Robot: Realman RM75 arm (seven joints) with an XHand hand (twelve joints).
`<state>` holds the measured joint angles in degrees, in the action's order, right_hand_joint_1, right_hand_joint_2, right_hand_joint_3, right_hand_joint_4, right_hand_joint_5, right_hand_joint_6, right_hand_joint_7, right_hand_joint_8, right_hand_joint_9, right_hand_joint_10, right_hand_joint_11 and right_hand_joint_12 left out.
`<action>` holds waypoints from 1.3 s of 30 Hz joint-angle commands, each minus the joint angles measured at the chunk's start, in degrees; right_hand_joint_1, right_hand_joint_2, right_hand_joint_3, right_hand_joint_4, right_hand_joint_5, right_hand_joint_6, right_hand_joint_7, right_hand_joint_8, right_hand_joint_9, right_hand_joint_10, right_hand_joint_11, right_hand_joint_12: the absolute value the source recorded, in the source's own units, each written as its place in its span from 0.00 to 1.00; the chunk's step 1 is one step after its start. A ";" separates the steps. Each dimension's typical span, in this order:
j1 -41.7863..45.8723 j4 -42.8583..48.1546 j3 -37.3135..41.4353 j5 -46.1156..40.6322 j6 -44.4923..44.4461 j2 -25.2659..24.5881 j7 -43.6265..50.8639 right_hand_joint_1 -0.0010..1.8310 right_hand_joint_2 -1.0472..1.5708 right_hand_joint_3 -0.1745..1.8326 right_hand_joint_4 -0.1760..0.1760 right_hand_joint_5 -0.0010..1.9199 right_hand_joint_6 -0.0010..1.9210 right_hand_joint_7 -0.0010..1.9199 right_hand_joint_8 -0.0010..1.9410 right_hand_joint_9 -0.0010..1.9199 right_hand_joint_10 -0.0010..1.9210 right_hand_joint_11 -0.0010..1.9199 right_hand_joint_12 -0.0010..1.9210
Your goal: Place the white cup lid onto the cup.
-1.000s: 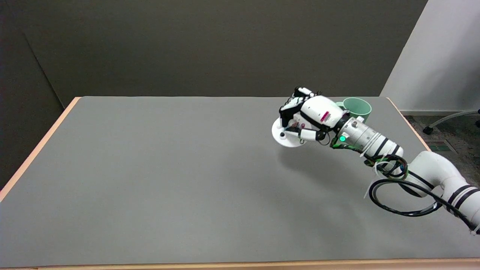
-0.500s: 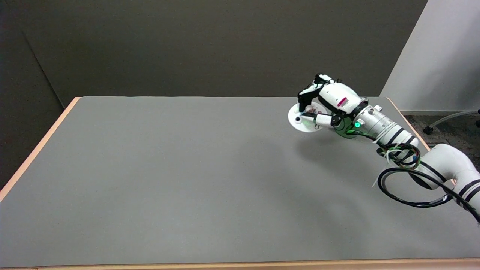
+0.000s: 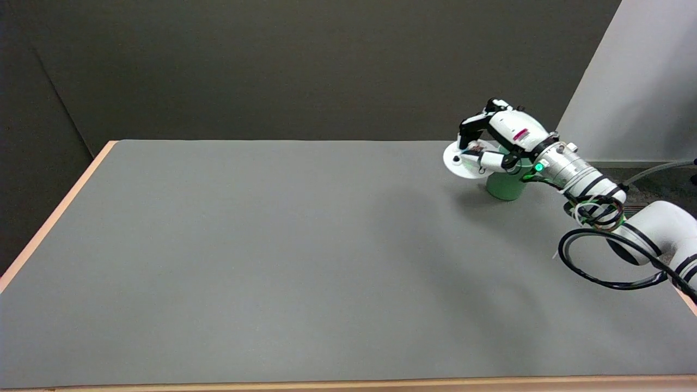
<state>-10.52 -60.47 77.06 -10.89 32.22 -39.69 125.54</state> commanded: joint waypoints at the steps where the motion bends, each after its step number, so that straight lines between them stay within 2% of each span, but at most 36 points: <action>1: -3.73 5.73 0.74 -3.05 -1.29 1.22 -0.57 0.65 0.83 0.15 0.56 0.44 0.59 0.45 0.65 0.32 0.56 0.00 0.83; 10: -5.25 9.53 0.74 -6.38 -1.79 1.73 -0.57 0.65 0.83 0.15 0.56 0.44 0.59 0.45 0.65 0.32 0.56 0.00 0.82; 39: -6.66 16.83 1.21 -6.62 -3.07 2.26 -0.97 0.64 0.83 0.15 0.56 0.43 0.59 0.45 0.65 0.32 0.55 0.00 0.82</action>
<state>-16.49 -46.66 78.23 -17.02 29.84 -37.69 124.88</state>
